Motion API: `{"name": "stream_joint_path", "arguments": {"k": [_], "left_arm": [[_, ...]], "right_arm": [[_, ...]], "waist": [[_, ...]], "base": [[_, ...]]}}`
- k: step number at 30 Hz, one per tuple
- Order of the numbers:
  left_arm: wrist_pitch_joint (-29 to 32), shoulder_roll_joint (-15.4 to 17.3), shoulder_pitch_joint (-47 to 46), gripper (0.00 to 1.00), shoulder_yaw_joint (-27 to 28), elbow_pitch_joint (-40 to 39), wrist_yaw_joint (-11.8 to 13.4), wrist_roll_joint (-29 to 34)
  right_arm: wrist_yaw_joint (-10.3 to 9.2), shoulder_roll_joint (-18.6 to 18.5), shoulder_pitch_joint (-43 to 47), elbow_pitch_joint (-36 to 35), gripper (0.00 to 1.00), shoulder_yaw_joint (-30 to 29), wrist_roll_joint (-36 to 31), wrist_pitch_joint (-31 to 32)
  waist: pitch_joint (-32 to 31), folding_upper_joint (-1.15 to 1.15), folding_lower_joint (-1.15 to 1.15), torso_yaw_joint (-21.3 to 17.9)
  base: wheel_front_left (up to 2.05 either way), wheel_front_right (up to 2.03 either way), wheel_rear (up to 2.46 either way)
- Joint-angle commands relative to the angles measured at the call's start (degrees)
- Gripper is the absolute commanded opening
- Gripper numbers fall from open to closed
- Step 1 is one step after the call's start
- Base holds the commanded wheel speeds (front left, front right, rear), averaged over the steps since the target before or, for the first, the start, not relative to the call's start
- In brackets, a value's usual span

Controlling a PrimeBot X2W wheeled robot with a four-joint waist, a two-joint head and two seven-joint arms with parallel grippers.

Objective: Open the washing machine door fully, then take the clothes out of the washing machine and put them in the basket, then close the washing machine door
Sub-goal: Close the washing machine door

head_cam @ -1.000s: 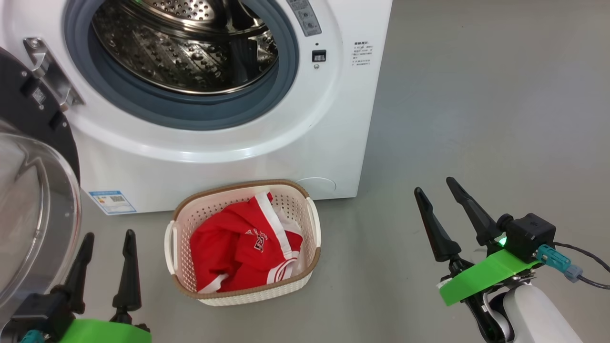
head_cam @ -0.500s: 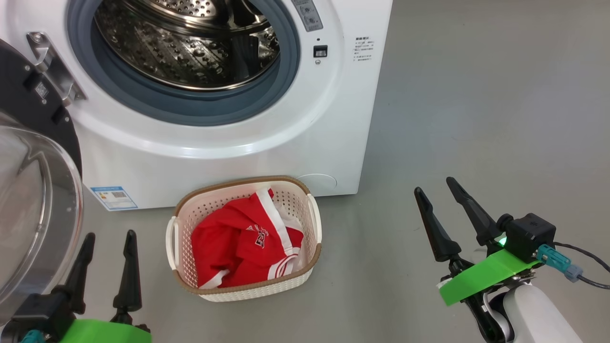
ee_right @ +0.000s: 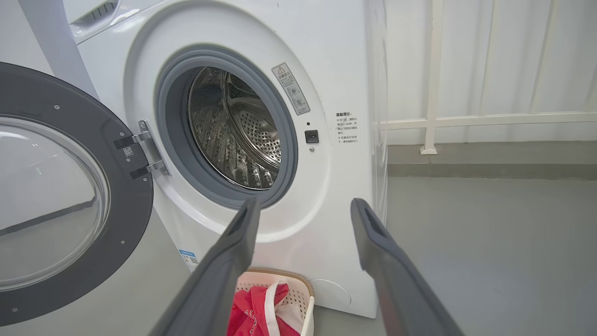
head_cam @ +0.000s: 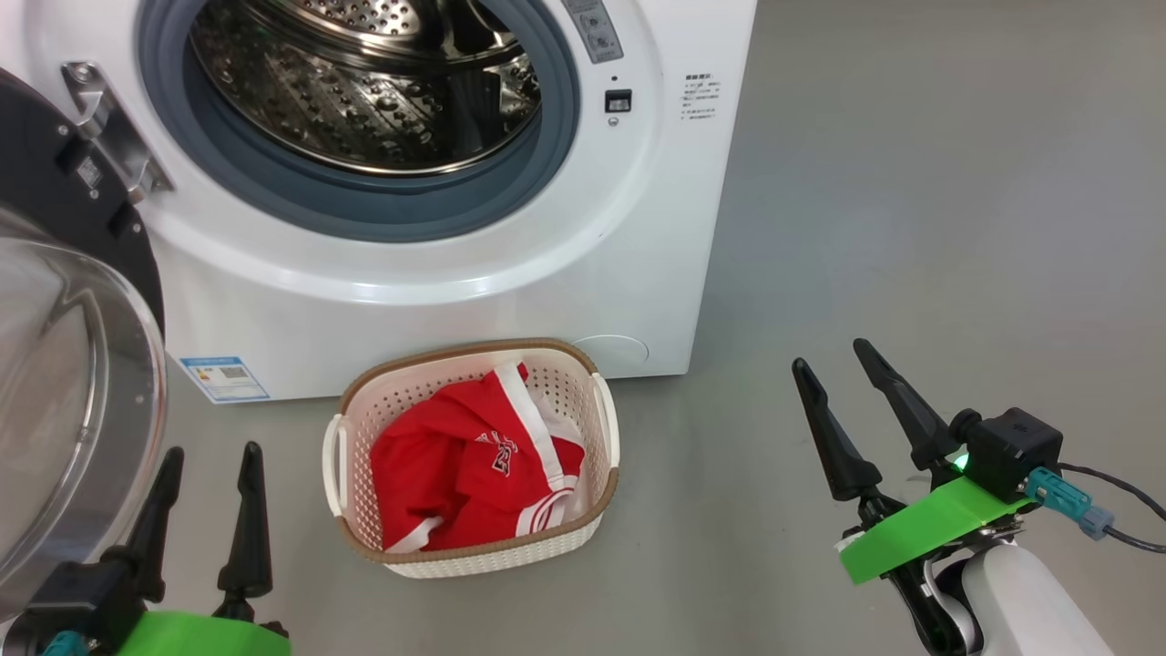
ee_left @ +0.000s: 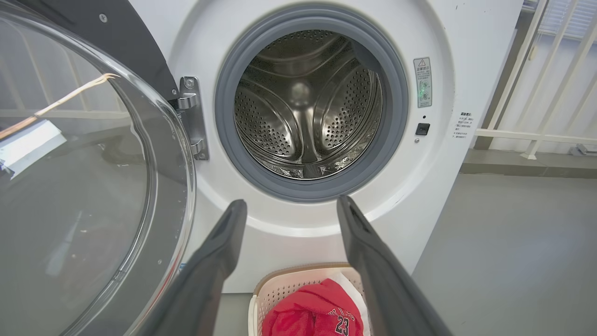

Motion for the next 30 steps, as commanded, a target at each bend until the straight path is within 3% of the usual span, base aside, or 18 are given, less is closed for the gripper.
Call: {"name": "stream_joint_path", "arguments": {"k": [1, 30], "left_arm": [[-0.57, 1.64, -1.91, 1.0, 1.95, -0.89, 0.41, -0.26], [-0.96, 1.38, -0.35, 1.0, 2.08, 0.62, 1.28, -0.31]], "right_arm": [[0.09, 0.11, 0.57, -1.19, 1.0, 0.87, 0.94, -0.26], [0.09, -0.13, 1.47, 0.63, 1.0, 1.35, 1.25, -0.26]], "waist": [[-0.08, 0.0, 0.0, 0.26], [-3.2, 0.0, 0.0, 11.55]], "base": [[0.0, 0.0, 0.0], [0.0, 0.0, 0.0]]}}
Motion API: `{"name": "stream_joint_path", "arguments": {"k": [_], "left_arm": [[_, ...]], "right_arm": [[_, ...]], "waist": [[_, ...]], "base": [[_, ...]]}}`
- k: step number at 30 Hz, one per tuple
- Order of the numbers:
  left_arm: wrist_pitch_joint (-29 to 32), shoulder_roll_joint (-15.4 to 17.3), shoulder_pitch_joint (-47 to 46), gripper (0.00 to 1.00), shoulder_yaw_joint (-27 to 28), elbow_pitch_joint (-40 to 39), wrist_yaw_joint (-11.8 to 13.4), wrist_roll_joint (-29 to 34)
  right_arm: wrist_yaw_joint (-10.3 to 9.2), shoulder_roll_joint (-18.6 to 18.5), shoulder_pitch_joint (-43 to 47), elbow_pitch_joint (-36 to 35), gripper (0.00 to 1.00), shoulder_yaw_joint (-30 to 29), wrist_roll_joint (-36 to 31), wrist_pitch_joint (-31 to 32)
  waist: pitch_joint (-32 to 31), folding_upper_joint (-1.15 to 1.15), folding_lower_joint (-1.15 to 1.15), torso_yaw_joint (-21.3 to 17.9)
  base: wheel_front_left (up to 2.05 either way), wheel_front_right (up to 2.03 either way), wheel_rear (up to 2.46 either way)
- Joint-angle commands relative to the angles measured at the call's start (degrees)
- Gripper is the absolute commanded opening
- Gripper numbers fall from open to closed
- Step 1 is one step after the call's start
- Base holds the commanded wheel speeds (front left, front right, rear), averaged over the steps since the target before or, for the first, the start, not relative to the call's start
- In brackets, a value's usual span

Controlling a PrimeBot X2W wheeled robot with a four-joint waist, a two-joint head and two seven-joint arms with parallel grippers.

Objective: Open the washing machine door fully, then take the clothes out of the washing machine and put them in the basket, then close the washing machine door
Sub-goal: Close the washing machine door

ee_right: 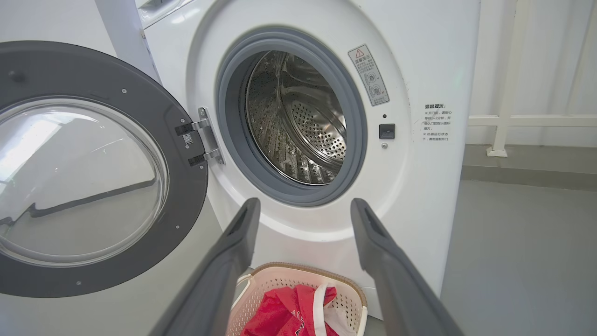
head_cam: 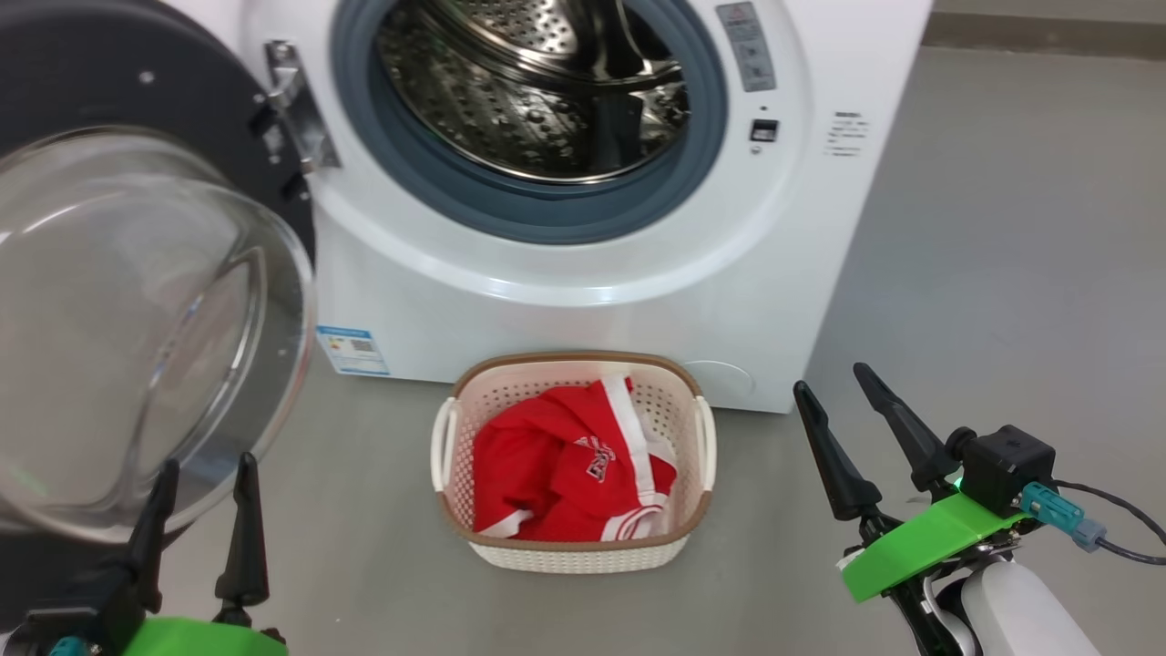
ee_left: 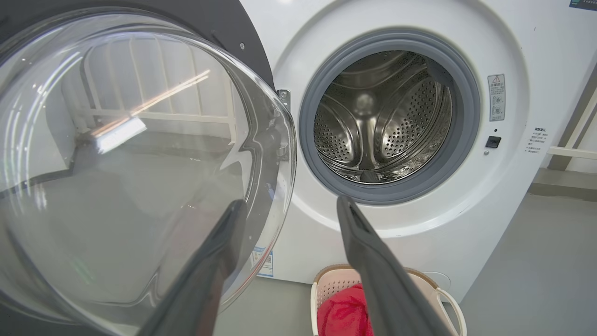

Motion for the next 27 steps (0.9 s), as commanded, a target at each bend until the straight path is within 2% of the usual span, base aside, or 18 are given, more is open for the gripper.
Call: {"name": "stream_joint_path", "arguments": {"k": [1, 16, 27], "left_arm": [[-0.52, 1.38, -0.39, 1.0, 2.22, -1.17, 0.6, -0.18], [-0.18, 1.43, 1.16, 1.0, 2.99, -1.31, 3.66, 0.41], [-0.07, 1.37, 1.8, 1.0, 3.58, -1.96, 5.73, 0.55]], "right_arm": [[0.09, 0.01, 0.39, -1.21, 1.0, 1.35, 1.13, -0.27], [0.09, 0.5, 1.43, -0.88, 1.0, 1.29, 1.55, -0.27], [0.09, 1.07, 1.82, -0.87, 1.0, 1.38, 1.61, -0.27]], "waist": [[-0.79, 0.0, 0.0, 1.81], [-2.4, 0.0, 0.0, 9.4], [-2.69, 0.0, 0.0, 12.91]], "base": [[0.0, 0.0, 0.0], [0.0, 0.0, 0.0], [0.0, 0.0, 0.0]]}}
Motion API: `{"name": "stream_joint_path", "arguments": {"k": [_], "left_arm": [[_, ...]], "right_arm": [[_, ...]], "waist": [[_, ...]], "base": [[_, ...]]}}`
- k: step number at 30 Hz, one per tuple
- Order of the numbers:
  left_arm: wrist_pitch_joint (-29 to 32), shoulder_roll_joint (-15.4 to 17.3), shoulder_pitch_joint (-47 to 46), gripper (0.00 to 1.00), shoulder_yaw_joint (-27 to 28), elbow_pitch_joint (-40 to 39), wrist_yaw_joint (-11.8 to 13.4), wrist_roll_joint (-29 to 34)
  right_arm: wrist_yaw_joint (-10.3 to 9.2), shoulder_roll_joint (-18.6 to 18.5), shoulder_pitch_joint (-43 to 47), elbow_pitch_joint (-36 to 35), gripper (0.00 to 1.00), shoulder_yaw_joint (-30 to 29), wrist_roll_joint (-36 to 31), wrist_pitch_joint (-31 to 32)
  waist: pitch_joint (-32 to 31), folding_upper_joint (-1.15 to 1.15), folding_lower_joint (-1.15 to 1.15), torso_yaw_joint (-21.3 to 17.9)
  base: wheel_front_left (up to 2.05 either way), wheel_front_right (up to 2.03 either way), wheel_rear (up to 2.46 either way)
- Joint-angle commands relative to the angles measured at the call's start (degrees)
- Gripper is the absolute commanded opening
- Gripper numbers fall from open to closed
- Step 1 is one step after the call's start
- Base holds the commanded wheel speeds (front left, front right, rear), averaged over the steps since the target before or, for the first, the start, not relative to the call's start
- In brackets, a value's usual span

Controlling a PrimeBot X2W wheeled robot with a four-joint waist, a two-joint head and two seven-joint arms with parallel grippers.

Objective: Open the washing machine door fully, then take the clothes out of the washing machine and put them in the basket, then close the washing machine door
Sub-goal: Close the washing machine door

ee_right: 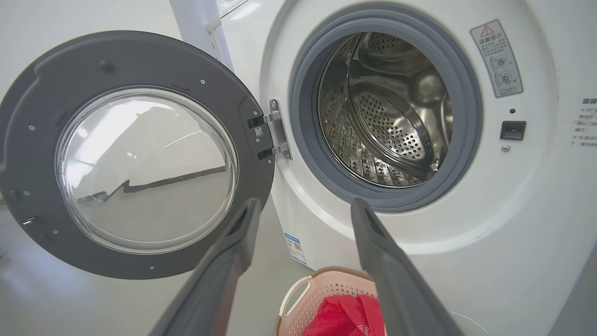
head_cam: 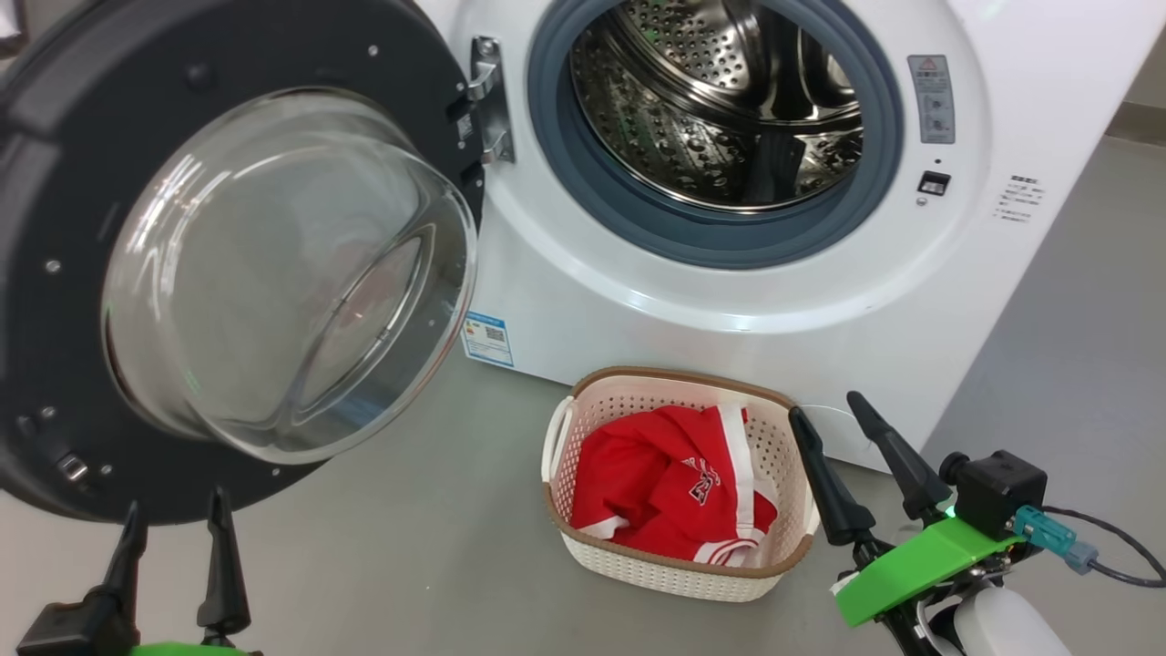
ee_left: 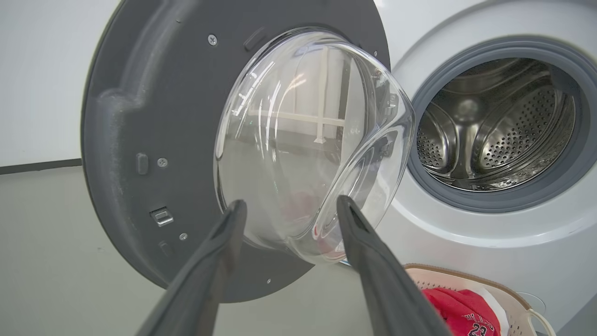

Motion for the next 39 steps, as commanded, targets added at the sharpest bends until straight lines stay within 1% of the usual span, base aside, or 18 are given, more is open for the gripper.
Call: {"name": "stream_joint_path", "arguments": {"k": [1, 12, 39], "left_arm": [[-0.12, 1.38, -1.59, 1.0, 2.59, -1.65, 0.57, 0.24], [-0.16, 1.42, -1.5, 1.0, 2.38, -1.67, 0.84, -0.09], [-0.36, 1.93, -1.56, 1.0, 2.24, -1.99, 1.29, -0.29]], "right_arm": [[0.09, 0.03, -0.26, -1.38, 1.0, 1.28, 0.04, -0.27], [0.09, -0.16, -0.23, -1.33, 1.0, 1.33, 0.28, -0.27], [0.09, -0.46, -0.32, -1.43, 1.0, 1.54, 0.37, -0.27]], "waist": [[-0.01, 0.0, 0.0, 0.61], [-0.19, 0.0, 0.0, 1.89], [0.29, 0.0, 0.0, 2.15]], "base": [[0.0, 0.0, 0.0], [0.0, 0.0, 0.0], [0.0, 0.0, 0.0]]}}
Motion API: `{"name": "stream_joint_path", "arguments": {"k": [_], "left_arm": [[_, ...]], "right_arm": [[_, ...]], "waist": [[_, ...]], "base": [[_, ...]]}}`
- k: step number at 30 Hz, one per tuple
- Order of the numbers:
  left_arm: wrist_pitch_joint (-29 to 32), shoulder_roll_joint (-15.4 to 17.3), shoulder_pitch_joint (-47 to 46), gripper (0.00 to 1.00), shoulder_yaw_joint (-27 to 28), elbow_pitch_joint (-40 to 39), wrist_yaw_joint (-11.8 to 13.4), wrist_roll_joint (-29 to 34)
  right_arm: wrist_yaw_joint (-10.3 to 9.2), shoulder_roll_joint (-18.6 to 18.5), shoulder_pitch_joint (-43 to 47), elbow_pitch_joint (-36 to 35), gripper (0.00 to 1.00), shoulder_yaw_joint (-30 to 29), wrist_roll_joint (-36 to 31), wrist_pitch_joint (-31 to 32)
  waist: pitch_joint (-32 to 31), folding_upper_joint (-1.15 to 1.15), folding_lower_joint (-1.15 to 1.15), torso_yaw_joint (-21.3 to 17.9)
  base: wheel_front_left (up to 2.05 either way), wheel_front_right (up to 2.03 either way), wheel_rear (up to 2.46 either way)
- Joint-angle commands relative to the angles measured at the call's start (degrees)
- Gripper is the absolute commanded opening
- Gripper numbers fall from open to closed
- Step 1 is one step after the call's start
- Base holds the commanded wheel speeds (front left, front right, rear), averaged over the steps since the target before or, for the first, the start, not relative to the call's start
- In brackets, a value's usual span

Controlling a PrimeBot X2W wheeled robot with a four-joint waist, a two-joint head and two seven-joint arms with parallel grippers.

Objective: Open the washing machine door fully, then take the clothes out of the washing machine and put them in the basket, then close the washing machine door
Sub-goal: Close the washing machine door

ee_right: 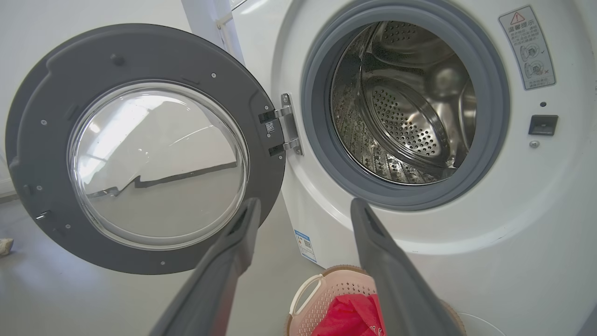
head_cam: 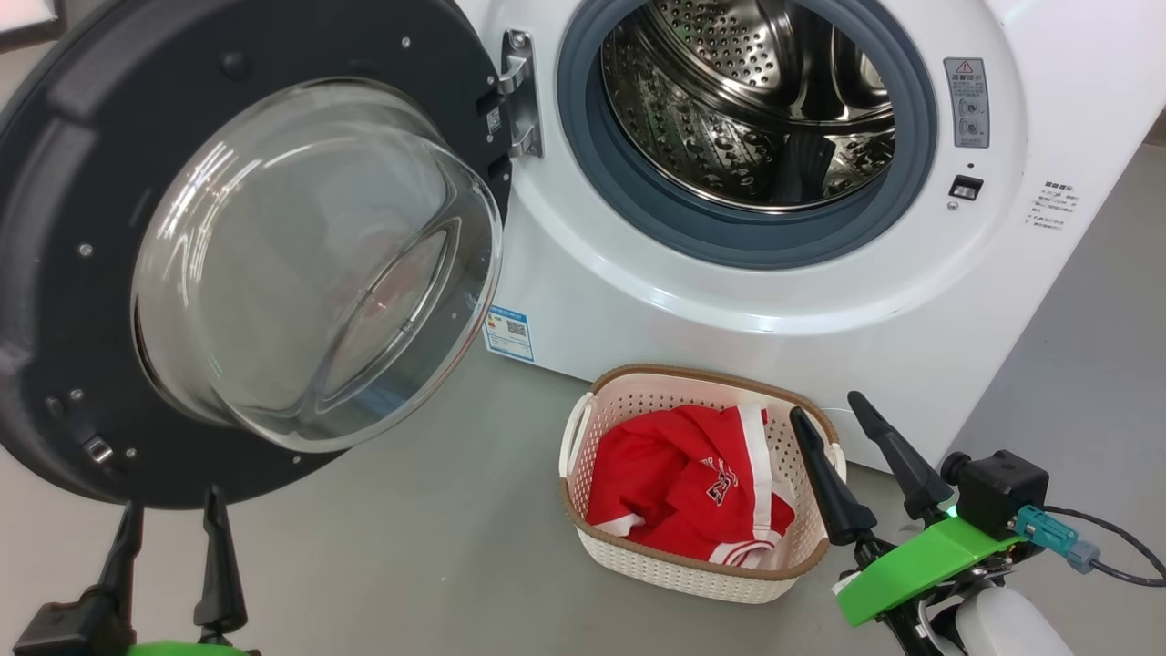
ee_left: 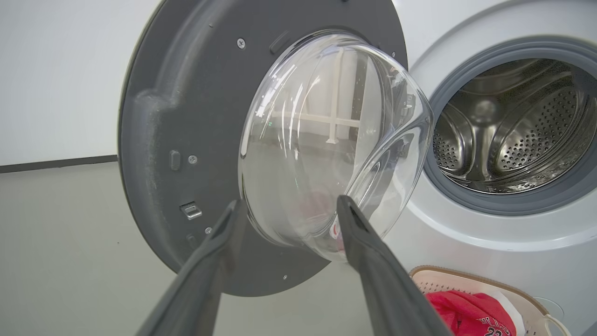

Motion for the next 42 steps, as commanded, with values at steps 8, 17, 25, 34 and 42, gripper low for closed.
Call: {"name": "stream_joint_path", "arguments": {"k": [8, 17, 25, 34, 42], "left_arm": [[-0.3, 2.19, -1.64, 0.0, 2.21, -2.16, 0.57, -0.44], [1.12, 4.06, -3.14, 0.0, 3.29, -5.23, -1.1, -2.41], [3.78, 8.1, -7.34, 0.0, 7.81, -9.08, -2.82, -6.17], [9.0, 14.37, -16.31, 0.0, 16.48, -9.36, -7.75, -16.97], [16.7, 17.22, -27.69, 0.0, 23.86, -0.48, -9.65, -31.38]], "right_arm": [[0.09, -0.14, -0.52, -1.36, 1.0, 1.25, -0.03, -0.27], [0.09, 0.13, -0.29, -1.44, 1.0, 1.01, -0.06, -0.27], [0.09, 0.35, -0.61, -1.55, 1.0, 0.93, -0.31, -0.27], [0.09, 0.3, -1.09, -1.45, 1.0, 0.96, -0.43, -0.27], [0.09, 0.31, -1.55, -1.48, 1.0, 1.07, -0.53, -0.27]], "waist": [[-0.08, 0.0, 0.0, 0.04], [-0.37, 0.0, 0.0, 0.45], [0.57, 0.0, 0.0, 0.69], [1.48, 0.0, 0.0, 0.31], [2.37, 0.0, 0.0, -0.55]], "base": [[0.0, 0.0, 0.0], [0.0, 0.0, 0.0], [0.0, 0.0, 0.0], [0.0, 0.0, 0.0], [0.0, 0.0, 0.0]]}}
